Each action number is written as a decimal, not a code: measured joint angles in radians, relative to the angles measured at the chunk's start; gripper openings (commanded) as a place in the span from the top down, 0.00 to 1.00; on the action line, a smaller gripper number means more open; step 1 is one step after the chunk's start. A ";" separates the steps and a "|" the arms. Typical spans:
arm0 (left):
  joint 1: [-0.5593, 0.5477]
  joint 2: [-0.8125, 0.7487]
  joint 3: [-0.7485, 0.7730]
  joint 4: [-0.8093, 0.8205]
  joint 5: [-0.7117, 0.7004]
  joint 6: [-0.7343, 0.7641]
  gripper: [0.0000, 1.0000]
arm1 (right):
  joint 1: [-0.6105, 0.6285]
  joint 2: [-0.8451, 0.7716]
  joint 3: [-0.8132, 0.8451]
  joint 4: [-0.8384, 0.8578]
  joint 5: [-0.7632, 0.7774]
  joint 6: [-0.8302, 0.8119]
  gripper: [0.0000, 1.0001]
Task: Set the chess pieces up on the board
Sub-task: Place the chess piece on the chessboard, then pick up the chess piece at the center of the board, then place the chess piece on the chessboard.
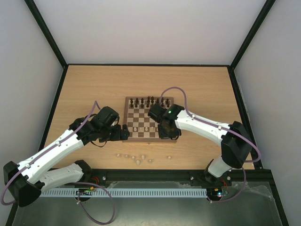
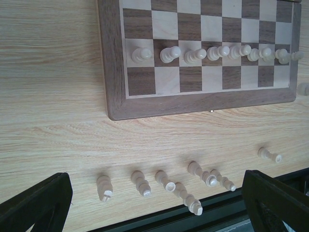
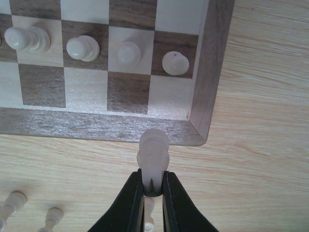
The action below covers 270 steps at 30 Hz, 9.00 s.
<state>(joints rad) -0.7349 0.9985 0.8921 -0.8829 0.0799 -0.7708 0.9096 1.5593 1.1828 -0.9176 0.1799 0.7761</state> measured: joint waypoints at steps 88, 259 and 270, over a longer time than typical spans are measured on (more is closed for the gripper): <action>-0.006 -0.035 0.044 -0.070 -0.002 -0.045 0.01 | 0.333 -0.091 0.060 0.033 -0.115 0.175 0.44; 0.000 -0.035 -0.026 -0.001 -0.001 -0.048 0.01 | -0.023 0.243 0.118 0.111 -0.093 -0.126 0.76; 0.000 -0.026 -0.026 -0.001 -0.001 -0.048 0.01 | -0.026 0.209 0.212 0.088 -0.109 -0.134 0.58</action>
<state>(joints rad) -0.7345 0.9722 0.8665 -0.8841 0.0788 -0.8185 0.8841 1.7683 1.3949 -0.8299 0.0708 0.6422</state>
